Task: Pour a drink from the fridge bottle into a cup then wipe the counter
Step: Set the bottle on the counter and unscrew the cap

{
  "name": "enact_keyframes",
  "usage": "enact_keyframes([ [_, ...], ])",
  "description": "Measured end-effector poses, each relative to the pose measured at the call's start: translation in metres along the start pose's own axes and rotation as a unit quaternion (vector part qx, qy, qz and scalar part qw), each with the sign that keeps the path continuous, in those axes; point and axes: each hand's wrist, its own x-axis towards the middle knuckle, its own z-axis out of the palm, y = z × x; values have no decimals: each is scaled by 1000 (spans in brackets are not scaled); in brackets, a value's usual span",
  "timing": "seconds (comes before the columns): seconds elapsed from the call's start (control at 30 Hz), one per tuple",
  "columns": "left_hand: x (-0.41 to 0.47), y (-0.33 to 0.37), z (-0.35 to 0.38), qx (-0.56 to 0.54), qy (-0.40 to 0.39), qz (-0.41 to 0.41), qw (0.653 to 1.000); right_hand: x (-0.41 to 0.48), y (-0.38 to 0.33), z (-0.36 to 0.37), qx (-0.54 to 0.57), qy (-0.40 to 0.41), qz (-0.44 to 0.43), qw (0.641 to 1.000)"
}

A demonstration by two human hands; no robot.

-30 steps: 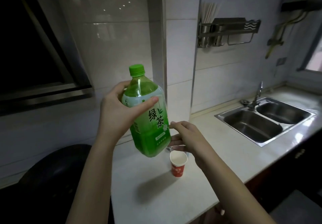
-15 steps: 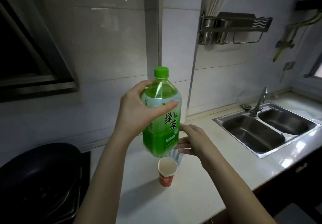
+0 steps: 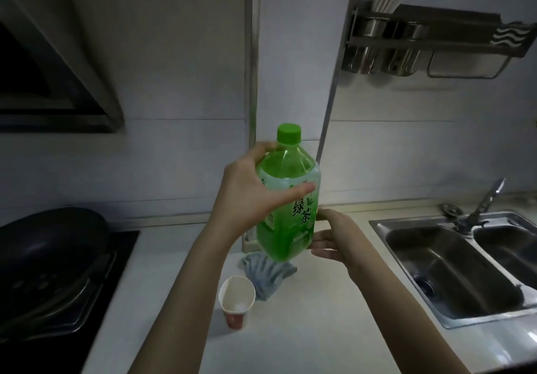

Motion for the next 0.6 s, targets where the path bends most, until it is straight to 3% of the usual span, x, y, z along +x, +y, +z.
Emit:
enact_keyframes([
  [0.37, 0, -18, 65, 63, 29, -93, 993, 56, 24, -34, -33, -89, 72, 993],
  [0.6, -12, -59, 94, 92, 26, -142, 985, 84, 64, -27, 40, -126, 104, 986],
])
